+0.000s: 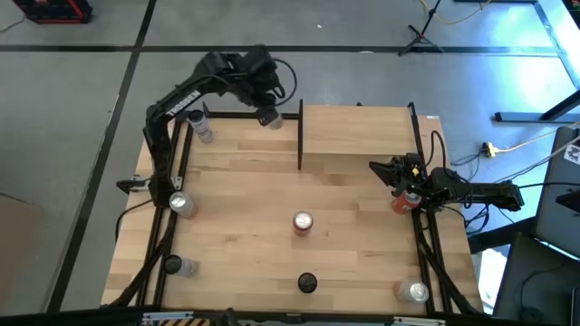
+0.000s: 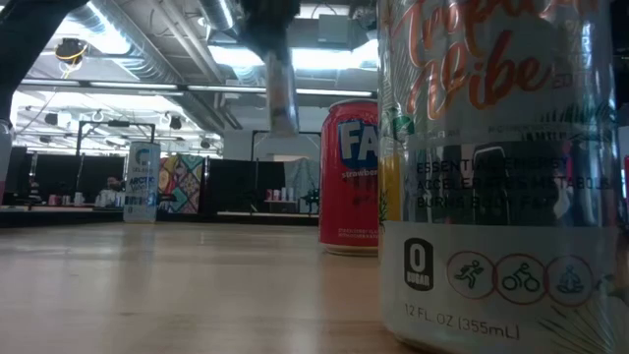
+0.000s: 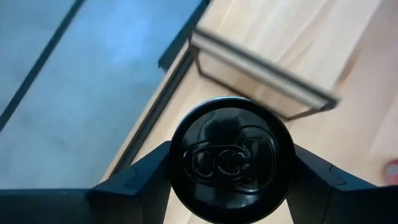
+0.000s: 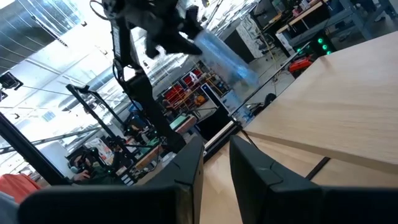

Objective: Place canned beverage on shelf
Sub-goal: Put the top white yellow soda can on the shelf

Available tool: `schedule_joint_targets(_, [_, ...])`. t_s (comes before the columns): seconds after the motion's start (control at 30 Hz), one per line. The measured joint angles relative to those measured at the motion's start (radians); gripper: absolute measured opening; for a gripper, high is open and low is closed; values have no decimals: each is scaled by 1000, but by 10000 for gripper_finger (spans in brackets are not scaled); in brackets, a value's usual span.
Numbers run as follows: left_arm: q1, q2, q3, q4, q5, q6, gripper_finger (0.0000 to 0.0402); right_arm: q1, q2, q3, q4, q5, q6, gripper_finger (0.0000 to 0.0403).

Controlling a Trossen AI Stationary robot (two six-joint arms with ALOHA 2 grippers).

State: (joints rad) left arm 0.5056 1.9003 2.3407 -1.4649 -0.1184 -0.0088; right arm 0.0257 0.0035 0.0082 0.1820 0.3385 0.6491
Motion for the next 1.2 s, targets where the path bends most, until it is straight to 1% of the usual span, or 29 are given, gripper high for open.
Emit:
schedule_joint_targets(0.03, [-8, 0, 17, 2, 0, -10, 225, 0, 0, 0, -1, -10, 0, 69])
schedule_joint_targets(0.13, [-34, -4, 16, 55, 10, -42, 225, 0, 1, 0, -14, -18, 0, 69])
schedule_joint_targets(0.23, [-55, 3, 12, 47, 29, -49, 225, 0, 1, 0, -32, -25, 0, 69])
schedule_joint_targets(0.4, [-88, 11, 14, 144, -14, -50, 225, 0, 1, 0, -46, -43, 0, 69])
schedule_joint_targets(0.57, [-88, 2, 16, 226, 40, -62, 225, 0, 1, 0, -52, -45, 0, 69])
schedule_joint_targets(0.73, [-92, 27, 16, 301, 56, -38, 225, 0, 1, 0, -54, -45, 0, 69])
schedule_joint_targets(1.07, [-65, 95, 15, 306, 57, -15, 225, 0, 1, 0, -82, -45, 0, 69])
schedule_joint_targets(1.2, [-55, 110, 15, 309, 83, -14, 225, 0, 1, 0, -81, -44, 0, 69])
